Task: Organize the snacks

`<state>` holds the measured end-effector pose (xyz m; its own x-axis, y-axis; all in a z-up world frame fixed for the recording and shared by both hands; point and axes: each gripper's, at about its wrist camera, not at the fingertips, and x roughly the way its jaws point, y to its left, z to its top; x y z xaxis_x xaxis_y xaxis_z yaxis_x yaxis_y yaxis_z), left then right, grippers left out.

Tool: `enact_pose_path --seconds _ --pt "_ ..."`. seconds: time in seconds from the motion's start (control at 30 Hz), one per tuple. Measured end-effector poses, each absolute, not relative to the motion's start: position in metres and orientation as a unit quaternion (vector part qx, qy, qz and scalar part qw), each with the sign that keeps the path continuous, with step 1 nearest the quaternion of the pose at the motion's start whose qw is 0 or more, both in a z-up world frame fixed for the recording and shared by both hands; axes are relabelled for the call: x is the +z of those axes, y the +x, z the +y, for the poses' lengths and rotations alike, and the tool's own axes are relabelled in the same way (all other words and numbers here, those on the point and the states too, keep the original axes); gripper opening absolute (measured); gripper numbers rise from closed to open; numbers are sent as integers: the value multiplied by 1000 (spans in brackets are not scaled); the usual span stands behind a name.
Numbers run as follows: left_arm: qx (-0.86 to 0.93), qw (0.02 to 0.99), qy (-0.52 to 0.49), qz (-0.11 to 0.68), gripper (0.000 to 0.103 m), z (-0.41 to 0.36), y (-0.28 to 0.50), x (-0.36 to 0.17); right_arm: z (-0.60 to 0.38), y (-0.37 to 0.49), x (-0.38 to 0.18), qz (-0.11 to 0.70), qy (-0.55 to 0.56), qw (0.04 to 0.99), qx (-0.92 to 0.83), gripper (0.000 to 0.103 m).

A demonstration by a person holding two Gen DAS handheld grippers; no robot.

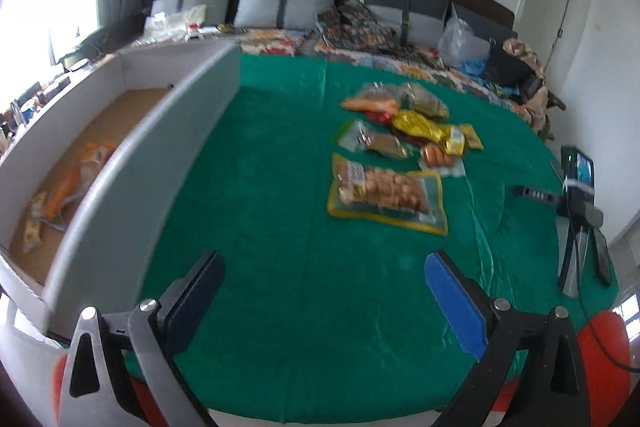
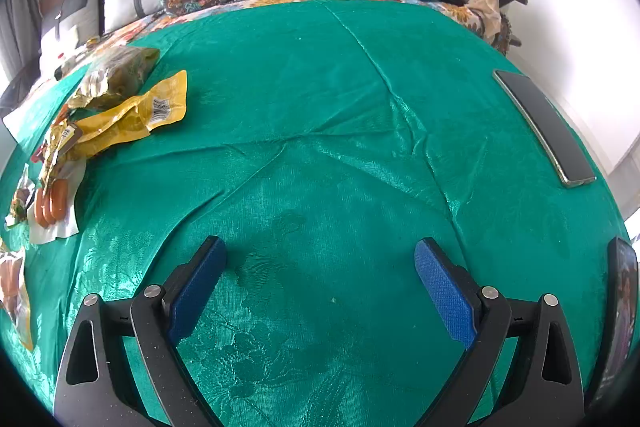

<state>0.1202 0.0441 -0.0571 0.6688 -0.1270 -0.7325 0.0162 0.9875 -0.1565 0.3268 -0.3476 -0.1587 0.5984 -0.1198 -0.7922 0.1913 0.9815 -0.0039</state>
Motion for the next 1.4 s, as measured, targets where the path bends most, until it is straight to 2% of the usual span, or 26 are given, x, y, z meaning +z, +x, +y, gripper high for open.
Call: enact_pose_path --seconds 0.17,0.3,1.4 --pt "-46 893 -56 444 98 12 122 -113 -349 328 -159 440 41 893 -87 97" --pt "-57 889 -2 454 98 -5 108 -132 -349 327 -159 440 41 893 -87 97" --pt "-50 900 17 433 99 -6 111 -142 -348 327 -159 440 40 893 -88 97"
